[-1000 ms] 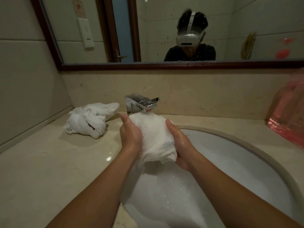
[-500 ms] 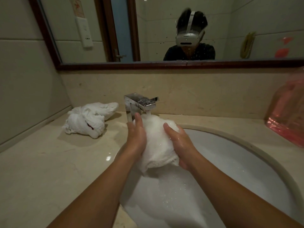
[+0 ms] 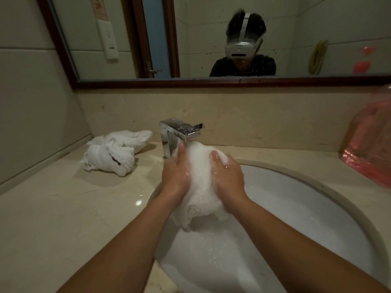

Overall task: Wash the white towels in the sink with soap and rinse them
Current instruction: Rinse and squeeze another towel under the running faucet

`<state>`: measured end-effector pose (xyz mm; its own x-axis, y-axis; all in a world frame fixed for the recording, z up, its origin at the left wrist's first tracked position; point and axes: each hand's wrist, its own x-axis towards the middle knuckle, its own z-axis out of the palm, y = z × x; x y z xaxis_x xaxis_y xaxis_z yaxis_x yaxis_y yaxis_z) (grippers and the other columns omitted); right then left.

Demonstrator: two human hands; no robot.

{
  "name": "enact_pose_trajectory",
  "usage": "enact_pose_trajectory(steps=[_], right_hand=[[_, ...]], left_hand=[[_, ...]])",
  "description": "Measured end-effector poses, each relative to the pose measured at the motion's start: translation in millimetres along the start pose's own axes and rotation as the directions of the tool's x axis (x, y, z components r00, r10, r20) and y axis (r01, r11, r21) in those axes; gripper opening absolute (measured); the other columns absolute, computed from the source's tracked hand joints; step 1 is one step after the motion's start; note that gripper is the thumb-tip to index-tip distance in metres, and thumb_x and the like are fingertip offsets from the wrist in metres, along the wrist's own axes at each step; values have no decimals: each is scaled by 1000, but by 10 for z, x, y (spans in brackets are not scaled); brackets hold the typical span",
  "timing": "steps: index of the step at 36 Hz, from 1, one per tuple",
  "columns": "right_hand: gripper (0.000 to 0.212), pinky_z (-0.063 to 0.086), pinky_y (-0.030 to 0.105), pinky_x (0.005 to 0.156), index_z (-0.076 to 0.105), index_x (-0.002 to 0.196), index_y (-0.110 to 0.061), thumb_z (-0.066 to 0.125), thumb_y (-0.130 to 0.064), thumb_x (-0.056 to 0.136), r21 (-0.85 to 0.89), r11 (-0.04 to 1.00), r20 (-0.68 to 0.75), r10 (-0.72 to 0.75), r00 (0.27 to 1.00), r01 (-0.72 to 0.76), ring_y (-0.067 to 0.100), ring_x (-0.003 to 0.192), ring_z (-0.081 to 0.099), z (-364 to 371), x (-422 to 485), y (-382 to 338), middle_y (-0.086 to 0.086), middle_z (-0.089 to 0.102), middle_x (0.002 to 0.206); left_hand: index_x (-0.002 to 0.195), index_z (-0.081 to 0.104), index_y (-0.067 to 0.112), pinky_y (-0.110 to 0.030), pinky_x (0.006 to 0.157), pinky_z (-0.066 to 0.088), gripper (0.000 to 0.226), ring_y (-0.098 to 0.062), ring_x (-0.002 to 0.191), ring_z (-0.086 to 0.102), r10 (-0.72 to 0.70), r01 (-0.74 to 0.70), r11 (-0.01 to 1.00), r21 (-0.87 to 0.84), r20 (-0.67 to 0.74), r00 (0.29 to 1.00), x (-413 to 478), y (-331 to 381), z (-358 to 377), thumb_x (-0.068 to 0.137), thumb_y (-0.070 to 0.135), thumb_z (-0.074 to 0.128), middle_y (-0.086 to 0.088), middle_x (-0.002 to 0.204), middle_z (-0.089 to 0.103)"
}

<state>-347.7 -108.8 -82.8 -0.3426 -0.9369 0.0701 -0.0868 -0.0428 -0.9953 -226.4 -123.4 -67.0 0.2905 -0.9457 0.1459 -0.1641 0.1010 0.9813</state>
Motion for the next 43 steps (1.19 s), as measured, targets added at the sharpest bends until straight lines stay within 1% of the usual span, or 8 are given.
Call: enact_pose_trajectory(steps=[8,12,17,24,29,33,38,43], right_hand=[[38,54,32,82,62,129,-26,50,-56,107,93,993,117,58,991,-69,8,99,66,-16,-25,40,-8,70,115],[35,59,46,89,47,121,-35,50,-64,101,2,997,42,75,996,-76,22,96,68,39,-77,-12,1,65,114],[27,44,29,95,61,126,-33,55,-50,106,-235,956,52,-170,984,177,16,116,55,10,-134,-96,0,47,139],[85,50,46,111,47,151,-41,54,-90,81,-110,990,250,-62,966,92,18,128,61,122,-196,-59,-7,61,143],[57,57,47,103,67,126,-33,70,-73,85,16,1000,306,19,952,-25,14,107,75,-55,-44,84,-6,78,116],[30,59,50,100,73,119,-29,69,-51,98,17,995,277,86,957,-94,22,106,75,-114,66,137,0,79,113],[15,64,36,79,71,119,-28,64,-29,106,146,967,227,173,958,-209,23,100,76,-125,100,155,5,78,113],[11,62,33,70,70,113,-26,60,-22,109,293,920,208,203,957,-259,24,96,76,-139,84,150,8,78,109]], left_hand=[[117,74,15,-49,102,53,72,-34,108,67,-79,85,990,111,-50,996,-10,56,-23,105,70,29,-12,112,73],[83,69,15,-54,93,59,73,-36,91,72,-154,150,988,-46,-90,984,87,-29,-39,103,75,32,-14,90,74],[89,61,15,-35,69,41,62,-11,72,56,-102,112,992,63,-148,984,62,22,-47,109,63,28,3,79,59],[108,78,18,-41,91,61,79,-26,101,77,-111,127,986,-111,144,983,45,-47,4,106,71,19,-9,102,81],[83,81,11,-27,65,59,93,-22,77,78,-122,192,969,-152,381,917,-28,-35,17,104,70,12,-13,80,79],[89,81,10,-47,90,60,119,-29,89,77,-21,16,1000,24,249,968,8,-95,8,75,103,8,-10,86,80],[73,77,11,-42,85,54,92,-25,74,68,34,-34,999,-18,26,999,65,-99,-16,108,66,12,-1,65,73],[79,75,16,-32,78,46,69,-20,87,66,137,-134,986,98,-29,990,49,-86,-29,116,44,25,-3,88,75]])
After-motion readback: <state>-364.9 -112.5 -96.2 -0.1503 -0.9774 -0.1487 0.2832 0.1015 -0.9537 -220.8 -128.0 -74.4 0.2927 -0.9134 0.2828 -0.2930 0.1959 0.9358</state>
